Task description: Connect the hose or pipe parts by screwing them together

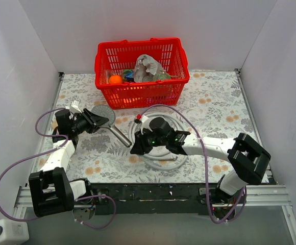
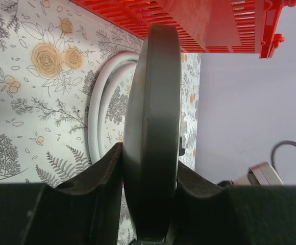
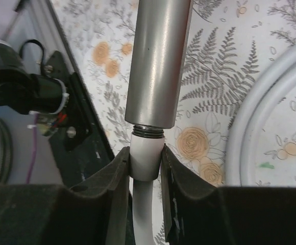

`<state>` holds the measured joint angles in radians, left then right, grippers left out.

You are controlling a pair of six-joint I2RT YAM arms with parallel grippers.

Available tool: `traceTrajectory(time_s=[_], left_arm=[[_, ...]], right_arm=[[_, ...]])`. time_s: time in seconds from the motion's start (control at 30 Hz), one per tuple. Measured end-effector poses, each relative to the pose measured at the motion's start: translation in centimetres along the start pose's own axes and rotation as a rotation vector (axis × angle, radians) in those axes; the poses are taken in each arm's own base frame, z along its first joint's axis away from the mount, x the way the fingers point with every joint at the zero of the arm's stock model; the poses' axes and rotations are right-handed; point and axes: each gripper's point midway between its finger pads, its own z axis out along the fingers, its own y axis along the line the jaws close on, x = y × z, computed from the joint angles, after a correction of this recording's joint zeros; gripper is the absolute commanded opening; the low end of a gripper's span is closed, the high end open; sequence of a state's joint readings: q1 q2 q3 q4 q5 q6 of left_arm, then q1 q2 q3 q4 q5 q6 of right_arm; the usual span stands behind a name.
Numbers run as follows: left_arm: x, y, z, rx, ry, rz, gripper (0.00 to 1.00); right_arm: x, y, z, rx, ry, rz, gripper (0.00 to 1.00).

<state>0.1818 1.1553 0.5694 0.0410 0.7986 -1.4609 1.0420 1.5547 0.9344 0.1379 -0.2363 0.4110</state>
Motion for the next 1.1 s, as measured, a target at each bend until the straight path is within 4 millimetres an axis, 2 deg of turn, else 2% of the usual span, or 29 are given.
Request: traceTrajectory(time_s=[0.27, 0.47, 0.53, 0.63, 0.67, 0.73, 0.77, 0.83, 0.9, 1.1], left_arm=[[0.0, -0.7, -0.1, 0.030, 0.008, -0.015, 0.00], [-0.4, -0.7, 0.0, 0.034, -0.007, 0.017, 0.00], [-0.4, -0.6, 0.0, 0.029, -0.012, 0.033, 0.00], [-0.5, -0.2, 0.0, 0.015, -0.018, 0.045, 0.00], [-0.5, -0.2, 0.0, 0.013, -0.018, 0.044, 0.00], [-0.5, -0.2, 0.0, 0.014, -0.019, 0.038, 0.00], [-0.5, -0.3, 0.0, 0.017, -0.017, 0.035, 0.00], [0.1, -0.5, 0.0, 0.029, 0.009, 0.024, 0.00], [0.6, -0.8, -0.1, 0.039, 0.033, 0.012, 0.00], [1.1, -0.9, -0.2, 0.042, 0.055, -0.003, 0.00]], right_arm=[[-0.8, 0.3, -0.9, -0.294, -0.150, 0.254, 0.01], [-0.2, 0.0, 0.4, -0.429, -0.161, 0.480, 0.02], [0.2, -0.4, 1.1, -0.451, -0.148, 0.565, 0.05], [0.4, -0.7, 1.4, -0.474, -0.142, 0.630, 0.17], [0.2, -0.6, 1.3, -0.485, -0.142, 0.640, 0.35], [-0.1, -0.5, 1.0, -0.498, -0.142, 0.651, 0.48], [-0.2, -0.7, 0.9, -0.494, -0.149, 0.653, 0.58], [-1.1, -1.1, 0.5, -0.478, -0.188, 0.621, 0.69], [-2.4, -1.2, -0.6, -0.454, -0.241, 0.531, 0.90], [-7.0, -0.7, -4.0, -0.307, -0.351, 0.243, 0.94]])
